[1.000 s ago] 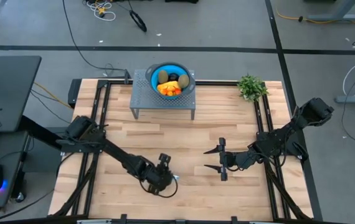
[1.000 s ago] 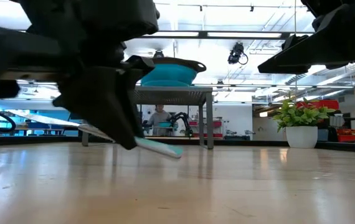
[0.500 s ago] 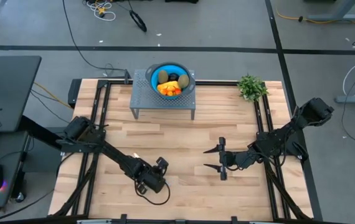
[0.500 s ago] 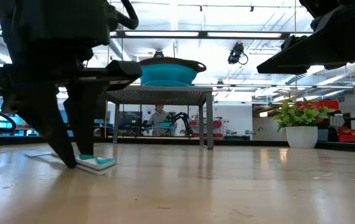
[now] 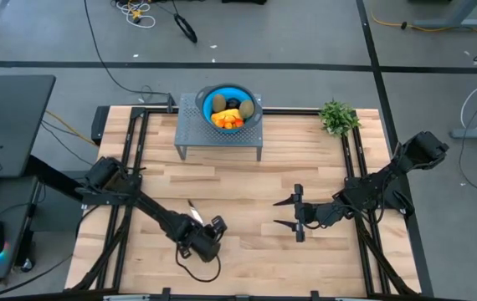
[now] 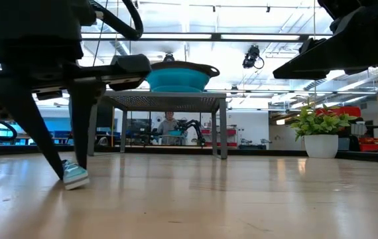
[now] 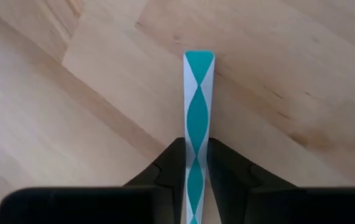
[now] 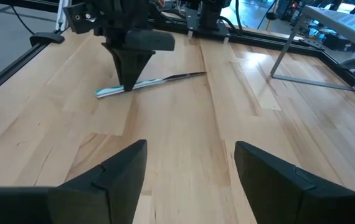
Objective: Pick & Place Fruit
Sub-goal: Put the blue knife on the shelf
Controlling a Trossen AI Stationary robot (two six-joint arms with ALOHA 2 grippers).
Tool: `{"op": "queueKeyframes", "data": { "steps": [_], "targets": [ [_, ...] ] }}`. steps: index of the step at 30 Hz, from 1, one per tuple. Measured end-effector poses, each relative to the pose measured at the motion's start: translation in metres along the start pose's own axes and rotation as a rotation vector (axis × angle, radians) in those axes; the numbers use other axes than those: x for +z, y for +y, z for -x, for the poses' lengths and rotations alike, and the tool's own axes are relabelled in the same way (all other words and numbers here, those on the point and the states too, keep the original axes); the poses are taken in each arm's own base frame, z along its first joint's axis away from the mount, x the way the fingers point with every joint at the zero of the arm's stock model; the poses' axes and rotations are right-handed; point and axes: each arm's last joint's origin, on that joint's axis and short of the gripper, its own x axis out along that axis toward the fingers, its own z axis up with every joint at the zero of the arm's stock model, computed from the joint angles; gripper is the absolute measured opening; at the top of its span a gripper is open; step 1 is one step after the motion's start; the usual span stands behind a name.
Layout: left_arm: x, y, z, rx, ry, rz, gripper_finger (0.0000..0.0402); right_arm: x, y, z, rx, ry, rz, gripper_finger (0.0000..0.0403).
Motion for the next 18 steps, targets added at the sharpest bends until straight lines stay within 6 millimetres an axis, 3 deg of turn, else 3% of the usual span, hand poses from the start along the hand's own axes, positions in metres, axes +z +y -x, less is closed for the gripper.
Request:
{"op": "queueKeyframes", "data": {
  "steps": [13, 18],
  "targets": [
    [0.003, -0.007, 0.003, 0.079, 0.017, 0.15, 0.0085, 0.0, 0.0, 0.0, 0.0, 0.0, 0.0, 0.0254],
    [0.002, -0.004, 0.012, 0.123, 0.01, 0.206, 0.0124, 0.0, 0.0, 0.0, 0.001, 0.0, 0.001, 0.0254]
  ]
}}
